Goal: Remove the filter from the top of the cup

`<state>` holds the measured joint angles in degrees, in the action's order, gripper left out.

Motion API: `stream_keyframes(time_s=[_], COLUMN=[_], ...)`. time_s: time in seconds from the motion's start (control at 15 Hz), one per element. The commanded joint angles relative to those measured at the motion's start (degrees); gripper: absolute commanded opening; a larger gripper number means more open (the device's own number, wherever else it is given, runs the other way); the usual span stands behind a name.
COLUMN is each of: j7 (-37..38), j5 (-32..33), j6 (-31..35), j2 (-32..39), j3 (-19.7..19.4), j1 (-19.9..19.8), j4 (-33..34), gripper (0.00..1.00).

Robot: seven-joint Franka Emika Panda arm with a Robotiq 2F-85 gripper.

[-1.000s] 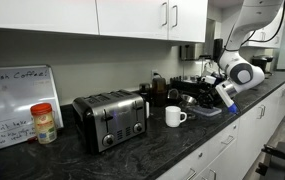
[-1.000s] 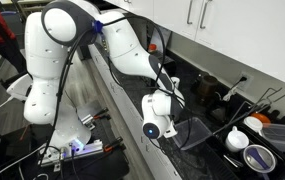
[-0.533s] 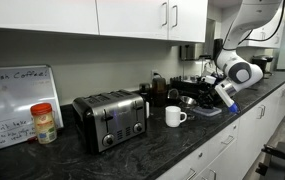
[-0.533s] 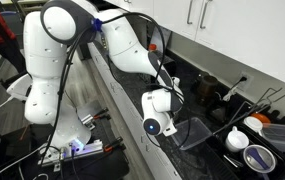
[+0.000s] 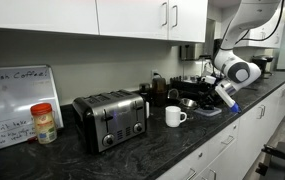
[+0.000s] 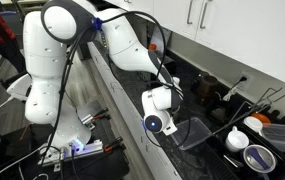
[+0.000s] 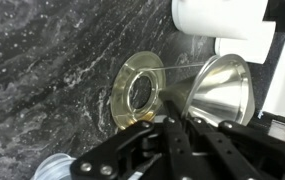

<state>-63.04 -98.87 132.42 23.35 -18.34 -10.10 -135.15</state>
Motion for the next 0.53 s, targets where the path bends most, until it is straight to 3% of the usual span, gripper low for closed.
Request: stream_keyframes(time_s=[0.0,0.27,0.33,0.47], j7=[2.16,4.74,5.80,7.42], j5=[3.01,6.69,7.85,9.97], j6=[2.79,4.22,4.63,5.47], j2=[-1.80,-2.35,-2.49,-2.80], j3=[0.84,1.13,1.24,1.52], j1=[0.52,0.91,1.04,1.18], j4=[-1.07,-1.14,-1.16,-1.17], gripper=[0.01,0.01,0.22,0.37])
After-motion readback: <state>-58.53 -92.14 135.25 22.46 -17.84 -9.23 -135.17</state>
